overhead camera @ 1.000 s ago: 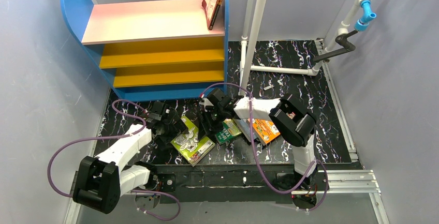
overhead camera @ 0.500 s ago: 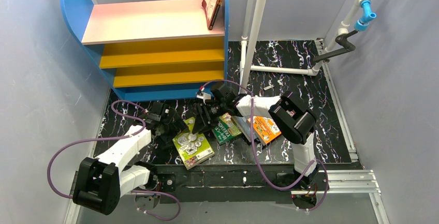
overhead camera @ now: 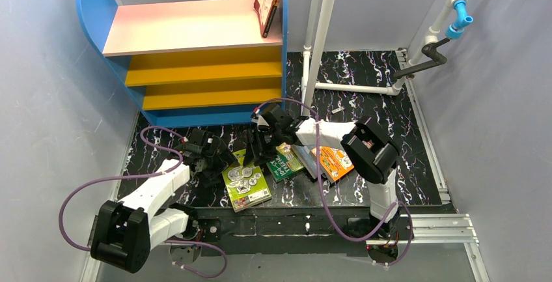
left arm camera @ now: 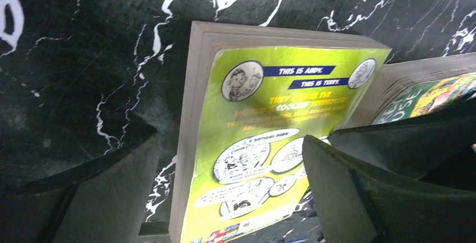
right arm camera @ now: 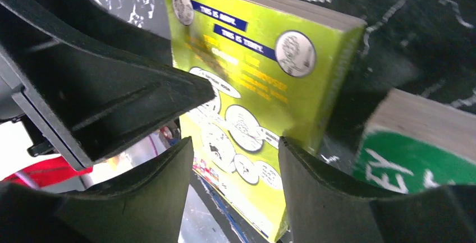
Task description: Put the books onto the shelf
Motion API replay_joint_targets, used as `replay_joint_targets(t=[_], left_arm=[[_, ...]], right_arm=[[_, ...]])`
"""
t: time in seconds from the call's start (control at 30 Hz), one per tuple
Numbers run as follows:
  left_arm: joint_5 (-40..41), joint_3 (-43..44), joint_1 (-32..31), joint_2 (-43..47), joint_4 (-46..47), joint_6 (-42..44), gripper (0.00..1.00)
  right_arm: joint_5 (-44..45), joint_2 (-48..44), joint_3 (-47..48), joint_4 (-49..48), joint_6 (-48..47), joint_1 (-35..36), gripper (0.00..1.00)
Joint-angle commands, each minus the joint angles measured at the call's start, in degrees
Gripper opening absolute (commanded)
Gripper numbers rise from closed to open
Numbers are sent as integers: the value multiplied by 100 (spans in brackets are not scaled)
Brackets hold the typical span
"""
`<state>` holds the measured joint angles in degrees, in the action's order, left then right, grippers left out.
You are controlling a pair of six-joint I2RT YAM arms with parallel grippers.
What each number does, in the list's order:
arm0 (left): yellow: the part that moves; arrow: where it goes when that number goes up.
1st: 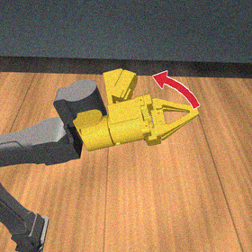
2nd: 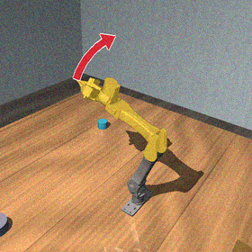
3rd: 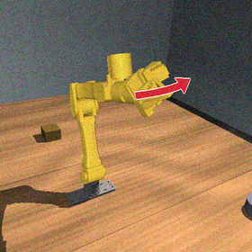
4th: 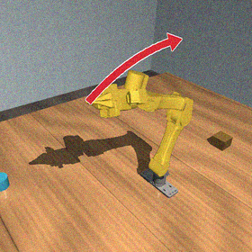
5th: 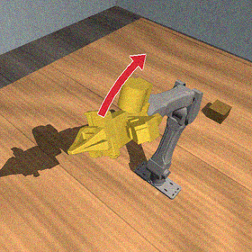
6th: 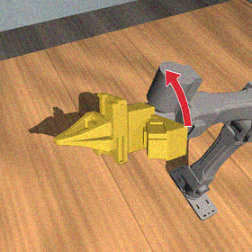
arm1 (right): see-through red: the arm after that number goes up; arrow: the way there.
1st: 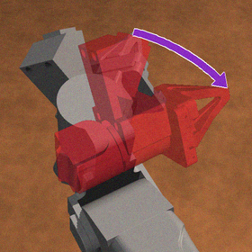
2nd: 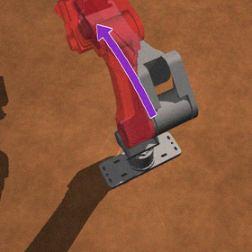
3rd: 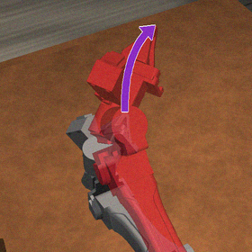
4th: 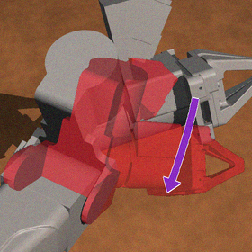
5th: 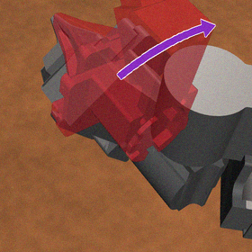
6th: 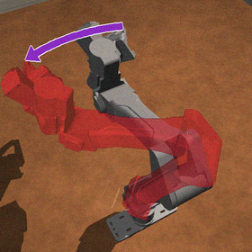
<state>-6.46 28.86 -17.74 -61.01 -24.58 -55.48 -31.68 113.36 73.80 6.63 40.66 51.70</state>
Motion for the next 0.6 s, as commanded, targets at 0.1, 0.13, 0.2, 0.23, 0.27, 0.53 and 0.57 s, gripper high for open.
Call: replay_joint_targets(t=[0.1, 0.13, 0.2, 0.23, 0.27, 0.53, 0.57], left_arm=[[287, 373, 16, 227, -782, 225, 98], [310, 400, 18, 228, -826, 245, 98], [353, 423, 18, 197, -906, 261, 98], [363, 418, 17, 165, -909, 244, 98], [348, 418, 16, 116, -862, 236, 98], [185, 438, 16, -366, -466, 291, 98], [169, 426, 20, -397, -396, 292, 98]], right_arm=[[1285, -661, -658, 350, -85, -35, 67], [1308, -641, -691, 358, -97, -33, 67], [1363, -552, -690, 415, -182, -33, 67], [1388, -500, -672, 442, -217, -26, 67], [1391, -447, -665, 448, -253, -24, 67], [1445, -2, -71, 717, -403, 94, 67], [1467, 69, 0, 770, -425, 127, 67]])
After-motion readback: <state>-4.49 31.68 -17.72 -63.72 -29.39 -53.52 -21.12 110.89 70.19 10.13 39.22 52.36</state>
